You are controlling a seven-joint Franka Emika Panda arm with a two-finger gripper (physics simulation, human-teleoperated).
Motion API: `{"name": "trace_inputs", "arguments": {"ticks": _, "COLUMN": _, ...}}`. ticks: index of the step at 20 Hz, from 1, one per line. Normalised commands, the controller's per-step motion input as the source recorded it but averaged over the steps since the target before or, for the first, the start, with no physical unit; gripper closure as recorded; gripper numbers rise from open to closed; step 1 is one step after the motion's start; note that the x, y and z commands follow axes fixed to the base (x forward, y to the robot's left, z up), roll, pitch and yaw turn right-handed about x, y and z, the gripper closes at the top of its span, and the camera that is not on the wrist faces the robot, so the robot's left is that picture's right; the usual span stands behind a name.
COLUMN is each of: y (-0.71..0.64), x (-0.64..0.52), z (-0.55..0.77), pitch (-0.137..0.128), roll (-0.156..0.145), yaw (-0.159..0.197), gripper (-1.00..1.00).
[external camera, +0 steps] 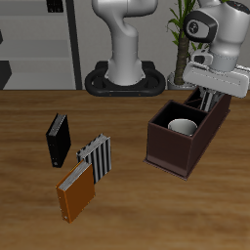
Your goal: Place the red mug into the left desk caddy's right compartment and place the left striped book into the left desk caddy's back compartment
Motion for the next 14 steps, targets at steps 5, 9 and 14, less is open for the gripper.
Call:
{"name": "trace_inputs", "arguments": {"ticks": 5, "y": -0.04, "x": 0.09, "z": -0.23, "pitch": 0.053, "roll": 0.001, "yaw": -0.009, "gripper": 1.00}}
{"name": "trace_inputs", "arguments": {"ticks": 9, "y": 0.04, "x": 0.05, "z": -0.17, "pitch": 0.028, "roll": 0.014, "yaw": -0.001, "gripper": 1.00}}
{"name": "trace_inputs", "arguments": {"ticks": 14, "y": 0.13, "x": -0.05, "z": -0.09, "pitch": 0.046, "roll": 0.122, "yaw": -0.051, "gripper": -1.00}}
